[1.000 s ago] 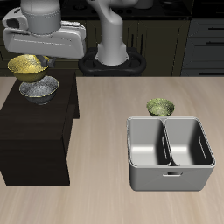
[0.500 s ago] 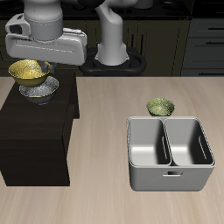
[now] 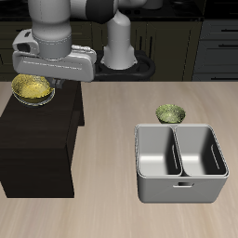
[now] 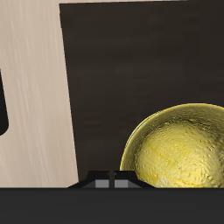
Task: Stack the yellow bowl on the black bowl
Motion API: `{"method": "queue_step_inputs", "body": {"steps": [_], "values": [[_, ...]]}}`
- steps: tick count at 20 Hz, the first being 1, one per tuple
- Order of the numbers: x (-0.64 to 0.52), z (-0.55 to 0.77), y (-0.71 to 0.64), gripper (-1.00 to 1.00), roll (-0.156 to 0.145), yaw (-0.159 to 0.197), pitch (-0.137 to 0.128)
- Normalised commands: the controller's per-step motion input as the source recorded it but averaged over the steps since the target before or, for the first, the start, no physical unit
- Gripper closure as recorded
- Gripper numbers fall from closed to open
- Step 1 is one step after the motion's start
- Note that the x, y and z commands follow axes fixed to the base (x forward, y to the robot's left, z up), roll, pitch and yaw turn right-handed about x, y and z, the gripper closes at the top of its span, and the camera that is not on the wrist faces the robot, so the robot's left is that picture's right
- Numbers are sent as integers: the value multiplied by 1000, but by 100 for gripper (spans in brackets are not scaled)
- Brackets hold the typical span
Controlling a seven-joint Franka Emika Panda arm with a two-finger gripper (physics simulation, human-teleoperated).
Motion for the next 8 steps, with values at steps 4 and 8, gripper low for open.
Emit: {"method": "queue_step_inputs", "body": {"steps": [4, 8], "values": [[20, -92, -55, -100, -11, -46, 61], [48, 14, -73, -100, -16, -18, 1]]}}
